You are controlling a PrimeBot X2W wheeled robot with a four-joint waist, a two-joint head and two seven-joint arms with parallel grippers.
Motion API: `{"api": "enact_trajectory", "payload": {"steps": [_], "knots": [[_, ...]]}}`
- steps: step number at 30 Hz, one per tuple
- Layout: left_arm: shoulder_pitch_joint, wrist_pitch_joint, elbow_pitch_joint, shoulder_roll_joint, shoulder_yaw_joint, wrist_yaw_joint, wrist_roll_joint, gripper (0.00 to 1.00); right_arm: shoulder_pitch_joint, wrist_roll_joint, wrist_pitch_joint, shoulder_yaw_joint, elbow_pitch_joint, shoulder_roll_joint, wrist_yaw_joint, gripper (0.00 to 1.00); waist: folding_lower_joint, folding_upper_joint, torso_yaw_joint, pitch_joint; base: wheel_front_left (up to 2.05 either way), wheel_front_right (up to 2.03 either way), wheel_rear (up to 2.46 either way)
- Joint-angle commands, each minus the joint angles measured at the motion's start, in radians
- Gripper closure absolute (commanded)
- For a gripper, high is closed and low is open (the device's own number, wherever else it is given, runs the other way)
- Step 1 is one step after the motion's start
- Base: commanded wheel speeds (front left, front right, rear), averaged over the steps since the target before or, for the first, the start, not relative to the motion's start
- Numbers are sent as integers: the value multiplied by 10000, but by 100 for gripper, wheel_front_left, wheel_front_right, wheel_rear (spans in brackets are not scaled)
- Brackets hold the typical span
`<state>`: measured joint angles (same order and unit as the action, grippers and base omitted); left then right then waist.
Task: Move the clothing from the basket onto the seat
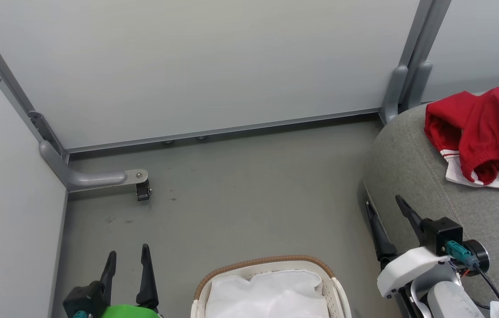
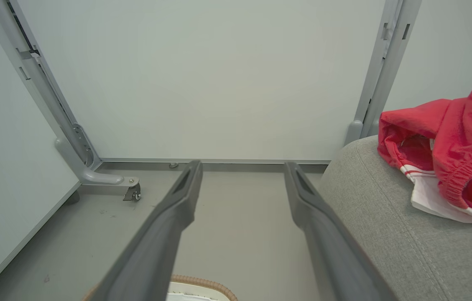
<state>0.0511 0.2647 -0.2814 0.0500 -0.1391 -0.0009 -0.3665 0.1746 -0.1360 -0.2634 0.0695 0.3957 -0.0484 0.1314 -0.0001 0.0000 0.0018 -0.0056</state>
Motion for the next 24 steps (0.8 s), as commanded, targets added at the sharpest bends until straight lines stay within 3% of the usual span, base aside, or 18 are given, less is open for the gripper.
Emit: {"api": "enact_trajectory", "payload": {"steps": [1,19,20,24], "knots": [[130,-8,5,11,-13,17,32,0,-160,49,-19,-30,46,-42,-14,0,1,0,8,-22,0,0,0],[198,-8,47,11,-21,-194,94,0,-283,-176,-19,51,127,-41,-14,0,1,0,89,-102,0,0,0],[23,0,20,0,-30,-177,66,100,-165,-137,2,51,119,2,0,100,1,0,90,-102,0,0,0],[14,-63,-212,-4,-6,-199,-152,100,-244,-364,102,-25,360,43,0,100,1,0,90,-100,0,0,0]]}}
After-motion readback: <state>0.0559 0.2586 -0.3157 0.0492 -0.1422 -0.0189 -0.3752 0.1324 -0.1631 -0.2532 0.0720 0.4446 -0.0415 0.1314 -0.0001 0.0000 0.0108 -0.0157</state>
